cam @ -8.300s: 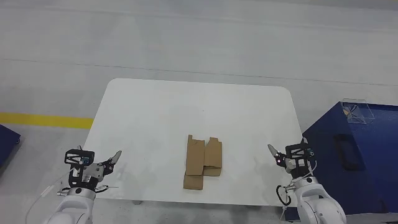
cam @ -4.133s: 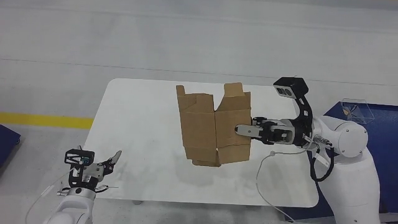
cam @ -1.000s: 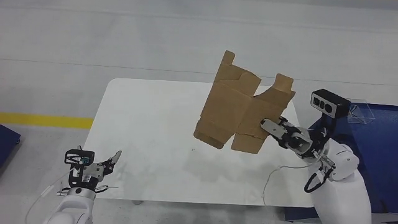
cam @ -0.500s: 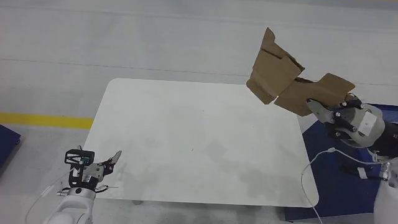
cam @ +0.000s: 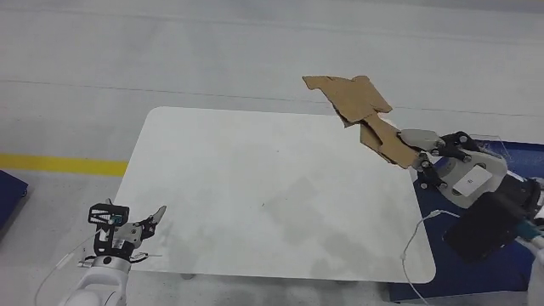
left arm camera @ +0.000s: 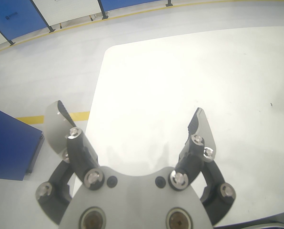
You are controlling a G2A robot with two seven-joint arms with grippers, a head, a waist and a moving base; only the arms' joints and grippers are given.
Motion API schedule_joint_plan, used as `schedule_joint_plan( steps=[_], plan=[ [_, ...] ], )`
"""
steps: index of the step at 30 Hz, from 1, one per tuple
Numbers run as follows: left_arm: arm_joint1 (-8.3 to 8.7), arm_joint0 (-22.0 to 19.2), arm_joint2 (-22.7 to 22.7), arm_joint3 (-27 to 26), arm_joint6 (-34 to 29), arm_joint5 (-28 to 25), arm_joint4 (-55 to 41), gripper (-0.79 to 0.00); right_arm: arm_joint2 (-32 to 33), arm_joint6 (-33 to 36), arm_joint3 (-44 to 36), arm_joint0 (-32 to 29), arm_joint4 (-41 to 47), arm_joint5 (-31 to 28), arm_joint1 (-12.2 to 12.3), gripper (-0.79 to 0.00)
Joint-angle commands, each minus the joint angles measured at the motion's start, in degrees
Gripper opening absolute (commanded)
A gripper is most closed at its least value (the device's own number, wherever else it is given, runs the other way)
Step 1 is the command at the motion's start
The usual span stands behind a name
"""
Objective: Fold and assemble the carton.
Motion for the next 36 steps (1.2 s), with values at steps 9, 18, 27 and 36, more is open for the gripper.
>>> schedule_joint_plan(
  steps=[9, 18, 27, 36],
  plan=[
    [0.0, 0.0, 0.0, 0.0, 0.0, 0.0, 0.0, 0.0, -4.2, -35.5, 0.0, -12.8, -43.5, 20.1, 1.8, -0.785],
    [0.0, 0.0, 0.0, 0.0, 0.0, 0.0, 0.0, 0.0, -7.8, -41.5, 0.0, -22.0, -55.8, 36.5, 2.0, -0.785],
    [0.0, 0.0, 0.0, 0.0, 0.0, 0.0, 0.0, 0.0, 1.3, -38.4, 4.3, -15.3, -6.8, 5.6, 2.3, -0.785],
    [0.0, 0.0, 0.0, 0.0, 0.0, 0.0, 0.0, 0.0, -8.1, -13.4, 14.7, -8.4, 42.3, 0.0, 7.0, -0.785]
  ],
)
